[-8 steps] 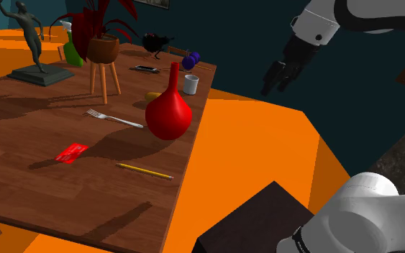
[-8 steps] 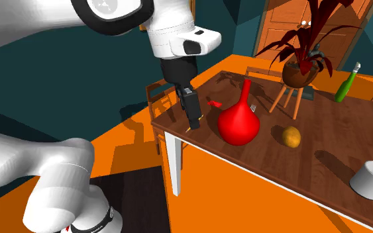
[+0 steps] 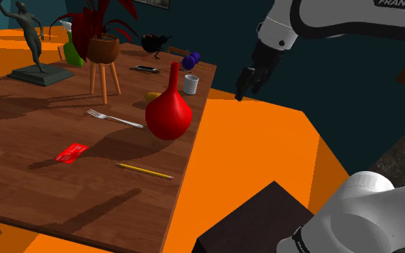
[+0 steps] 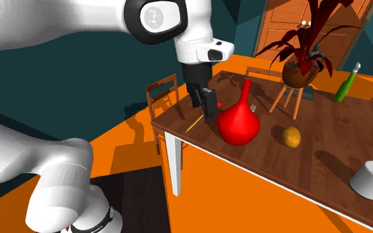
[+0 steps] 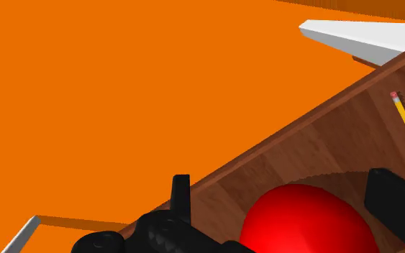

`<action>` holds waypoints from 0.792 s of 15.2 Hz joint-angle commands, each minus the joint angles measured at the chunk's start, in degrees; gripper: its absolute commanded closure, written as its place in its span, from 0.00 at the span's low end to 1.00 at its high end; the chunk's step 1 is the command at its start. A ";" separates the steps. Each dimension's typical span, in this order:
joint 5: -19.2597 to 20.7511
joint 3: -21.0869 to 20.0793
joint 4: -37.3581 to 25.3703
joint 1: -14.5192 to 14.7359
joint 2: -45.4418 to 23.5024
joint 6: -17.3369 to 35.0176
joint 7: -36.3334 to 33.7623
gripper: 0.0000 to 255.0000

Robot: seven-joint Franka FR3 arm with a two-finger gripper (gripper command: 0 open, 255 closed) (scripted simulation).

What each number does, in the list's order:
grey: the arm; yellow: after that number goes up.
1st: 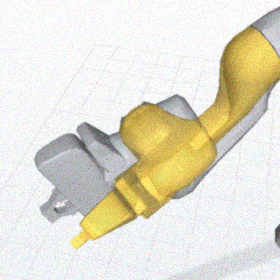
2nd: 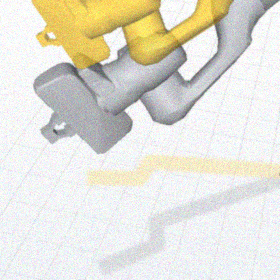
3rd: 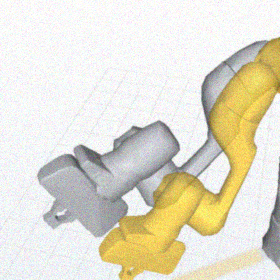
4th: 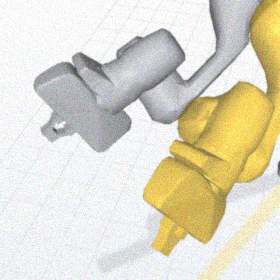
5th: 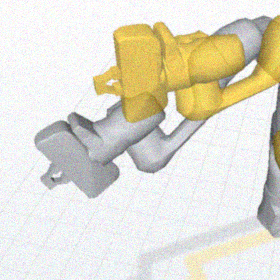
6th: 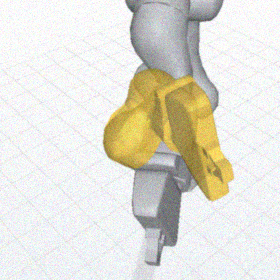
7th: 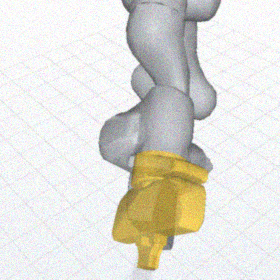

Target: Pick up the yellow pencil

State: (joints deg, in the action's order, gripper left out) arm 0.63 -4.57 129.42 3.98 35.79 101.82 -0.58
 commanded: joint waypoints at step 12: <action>0.58 -8.18 -11.04 5.22 -23.80 7.61 -0.07 0.00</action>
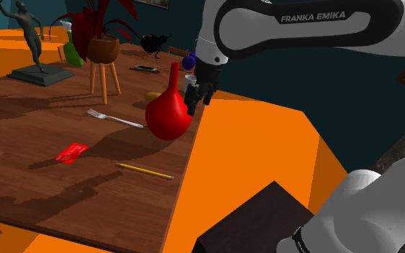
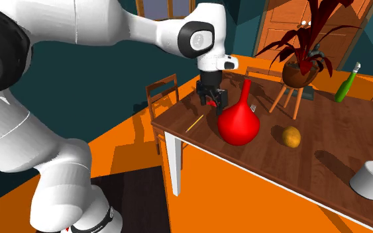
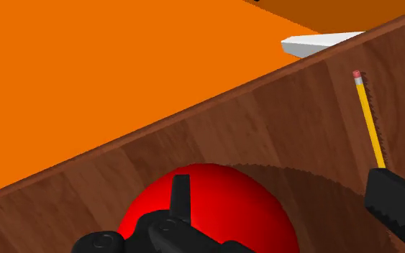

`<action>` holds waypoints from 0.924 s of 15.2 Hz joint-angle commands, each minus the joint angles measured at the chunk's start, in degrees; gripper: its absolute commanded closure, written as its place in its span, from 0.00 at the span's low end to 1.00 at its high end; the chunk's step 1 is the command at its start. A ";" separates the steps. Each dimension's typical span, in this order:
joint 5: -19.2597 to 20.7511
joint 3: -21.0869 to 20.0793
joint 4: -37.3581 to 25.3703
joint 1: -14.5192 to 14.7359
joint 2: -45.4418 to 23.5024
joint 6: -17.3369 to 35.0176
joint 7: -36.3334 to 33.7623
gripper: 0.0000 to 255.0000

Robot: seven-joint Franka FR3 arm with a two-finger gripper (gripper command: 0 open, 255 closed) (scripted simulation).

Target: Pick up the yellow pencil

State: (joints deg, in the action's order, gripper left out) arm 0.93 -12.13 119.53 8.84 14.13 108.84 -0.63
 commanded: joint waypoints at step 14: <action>7.51 -7.50 -20.56 7.74 -29.20 1.22 -1.62 0.00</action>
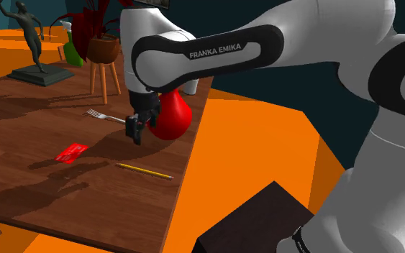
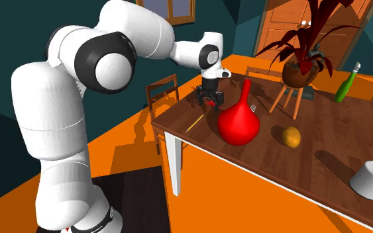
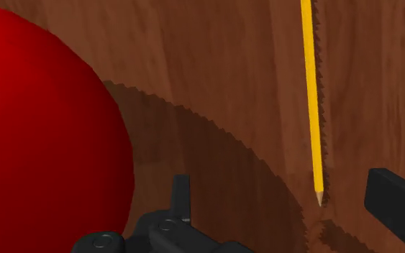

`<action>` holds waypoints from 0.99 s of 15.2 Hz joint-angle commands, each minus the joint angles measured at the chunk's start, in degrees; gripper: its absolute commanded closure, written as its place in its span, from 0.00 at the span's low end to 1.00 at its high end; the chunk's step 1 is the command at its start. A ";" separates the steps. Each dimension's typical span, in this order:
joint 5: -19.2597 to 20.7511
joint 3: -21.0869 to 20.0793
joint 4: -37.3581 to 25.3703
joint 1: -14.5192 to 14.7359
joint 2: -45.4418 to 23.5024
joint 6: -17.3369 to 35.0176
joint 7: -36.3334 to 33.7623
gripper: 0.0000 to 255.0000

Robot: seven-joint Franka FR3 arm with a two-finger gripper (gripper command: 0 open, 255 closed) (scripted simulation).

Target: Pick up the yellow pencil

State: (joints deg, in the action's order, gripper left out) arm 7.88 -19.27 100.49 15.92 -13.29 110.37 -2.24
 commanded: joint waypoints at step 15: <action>5.50 -1.27 -10.65 6.32 -16.85 1.93 -0.58 0.00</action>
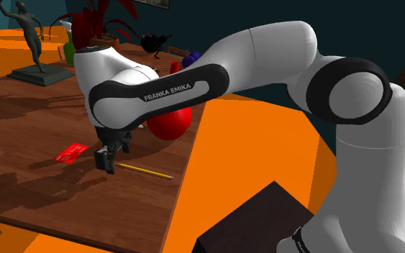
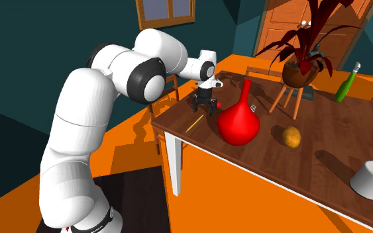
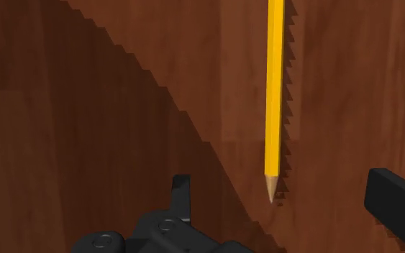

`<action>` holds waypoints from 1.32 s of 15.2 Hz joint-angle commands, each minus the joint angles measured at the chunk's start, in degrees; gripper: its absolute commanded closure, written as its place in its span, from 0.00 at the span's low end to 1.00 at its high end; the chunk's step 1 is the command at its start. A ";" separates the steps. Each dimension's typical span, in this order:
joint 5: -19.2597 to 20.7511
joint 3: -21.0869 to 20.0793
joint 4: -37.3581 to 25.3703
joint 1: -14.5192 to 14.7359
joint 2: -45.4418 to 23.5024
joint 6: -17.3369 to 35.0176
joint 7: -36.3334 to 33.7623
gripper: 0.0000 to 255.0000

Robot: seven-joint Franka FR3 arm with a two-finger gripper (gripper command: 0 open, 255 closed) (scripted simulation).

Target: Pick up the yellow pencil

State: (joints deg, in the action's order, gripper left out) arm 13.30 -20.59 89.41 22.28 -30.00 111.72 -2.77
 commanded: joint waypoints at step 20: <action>-0.96 -0.50 -3.14 -0.13 2.16 -5.12 0.79 1.00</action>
State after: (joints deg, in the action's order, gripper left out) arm 12.45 -21.02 86.76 22.11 -28.07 107.34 -2.03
